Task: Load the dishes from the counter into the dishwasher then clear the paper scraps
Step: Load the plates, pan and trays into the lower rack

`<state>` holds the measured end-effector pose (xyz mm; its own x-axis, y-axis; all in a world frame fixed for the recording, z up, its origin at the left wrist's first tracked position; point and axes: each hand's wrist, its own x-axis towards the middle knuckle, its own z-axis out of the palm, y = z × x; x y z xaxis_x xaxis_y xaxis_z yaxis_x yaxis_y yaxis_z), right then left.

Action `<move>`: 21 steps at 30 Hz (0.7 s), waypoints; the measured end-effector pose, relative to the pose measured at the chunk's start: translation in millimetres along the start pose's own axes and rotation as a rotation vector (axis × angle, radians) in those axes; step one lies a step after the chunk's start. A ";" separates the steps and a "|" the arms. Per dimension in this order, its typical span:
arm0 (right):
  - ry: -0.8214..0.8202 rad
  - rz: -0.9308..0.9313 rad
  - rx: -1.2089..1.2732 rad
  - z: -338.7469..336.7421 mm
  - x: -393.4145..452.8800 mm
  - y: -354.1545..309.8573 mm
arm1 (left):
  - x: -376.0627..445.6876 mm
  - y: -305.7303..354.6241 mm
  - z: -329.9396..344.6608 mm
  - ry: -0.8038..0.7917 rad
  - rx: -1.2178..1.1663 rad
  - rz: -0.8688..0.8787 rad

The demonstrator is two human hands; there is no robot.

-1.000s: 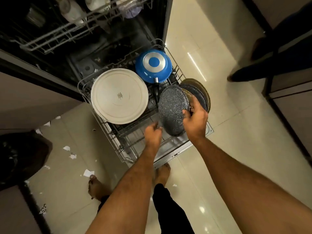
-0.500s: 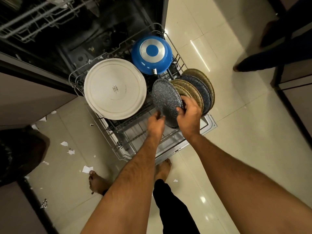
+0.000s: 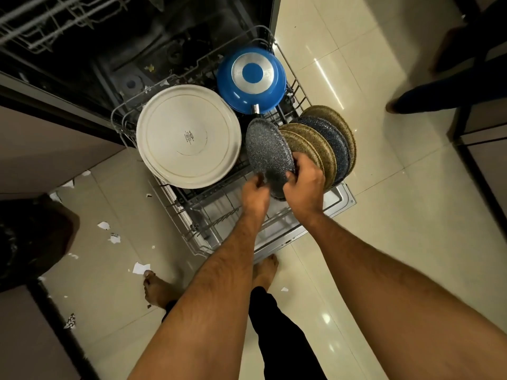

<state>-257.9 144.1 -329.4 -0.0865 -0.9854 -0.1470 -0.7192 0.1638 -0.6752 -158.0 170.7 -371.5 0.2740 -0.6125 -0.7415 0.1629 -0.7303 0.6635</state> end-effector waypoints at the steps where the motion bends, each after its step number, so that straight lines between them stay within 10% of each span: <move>1: 0.017 -0.014 -0.016 -3.2 -1.0 -0.2 | -1.4 2.2 -1.0 0.018 -0.026 -0.001; 21: 0.064 -0.071 -0.118 -24.0 -12.4 -5.5 | -3.2 -13.9 -0.9 0.173 -0.150 -0.113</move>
<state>-269.5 154.2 -306.5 -0.0731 -0.9959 -0.0531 -0.8006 0.0904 -0.5924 -160.2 183.1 -378.3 0.4018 -0.4594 -0.7922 0.3365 -0.7304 0.5943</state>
